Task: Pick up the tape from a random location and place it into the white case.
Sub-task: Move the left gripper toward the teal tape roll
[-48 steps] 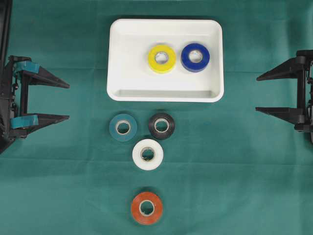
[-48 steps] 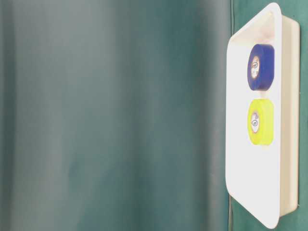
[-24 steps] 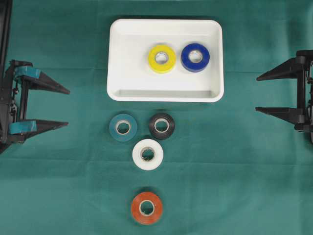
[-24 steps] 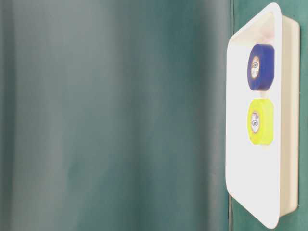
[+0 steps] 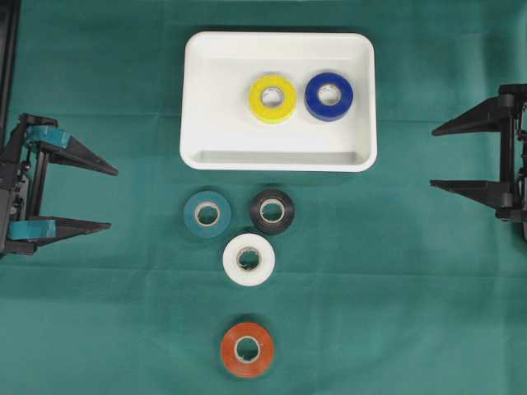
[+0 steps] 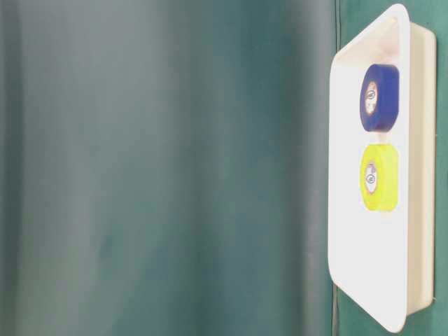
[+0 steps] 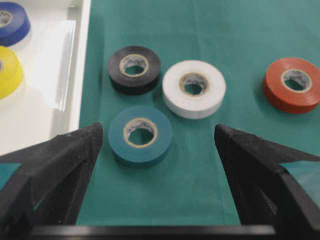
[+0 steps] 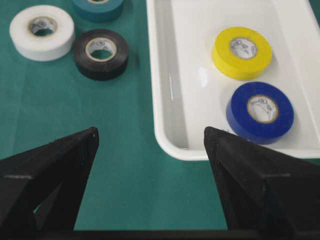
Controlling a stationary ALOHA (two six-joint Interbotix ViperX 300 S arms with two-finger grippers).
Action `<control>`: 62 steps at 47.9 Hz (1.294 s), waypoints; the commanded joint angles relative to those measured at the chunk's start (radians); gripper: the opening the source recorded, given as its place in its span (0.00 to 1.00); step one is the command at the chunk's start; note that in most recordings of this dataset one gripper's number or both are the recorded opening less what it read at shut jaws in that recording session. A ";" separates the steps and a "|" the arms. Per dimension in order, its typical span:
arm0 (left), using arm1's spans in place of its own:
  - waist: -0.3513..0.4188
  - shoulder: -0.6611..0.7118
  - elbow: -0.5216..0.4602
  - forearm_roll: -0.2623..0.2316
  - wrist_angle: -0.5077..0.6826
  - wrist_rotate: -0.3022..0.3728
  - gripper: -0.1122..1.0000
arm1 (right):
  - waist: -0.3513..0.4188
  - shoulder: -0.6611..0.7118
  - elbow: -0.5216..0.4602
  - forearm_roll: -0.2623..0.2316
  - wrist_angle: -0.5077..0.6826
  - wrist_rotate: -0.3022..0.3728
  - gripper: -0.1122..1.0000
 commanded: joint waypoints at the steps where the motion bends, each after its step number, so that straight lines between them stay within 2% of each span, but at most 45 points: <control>1: -0.003 0.012 -0.018 0.000 -0.025 0.000 0.98 | 0.002 0.006 -0.018 0.002 -0.006 0.000 0.85; 15: -0.011 0.083 -0.038 0.000 -0.147 0.008 0.98 | 0.002 0.006 -0.018 0.002 -0.008 0.000 0.85; 32: -0.011 0.276 -0.144 0.000 -0.225 0.012 0.98 | 0.002 0.006 -0.018 0.002 -0.008 0.000 0.85; 49: -0.011 0.489 -0.302 0.000 -0.212 0.015 0.98 | 0.000 0.006 -0.018 0.002 -0.006 0.000 0.85; 62: -0.005 0.502 -0.313 0.000 -0.179 0.002 0.98 | 0.002 0.006 -0.018 0.002 -0.006 0.000 0.85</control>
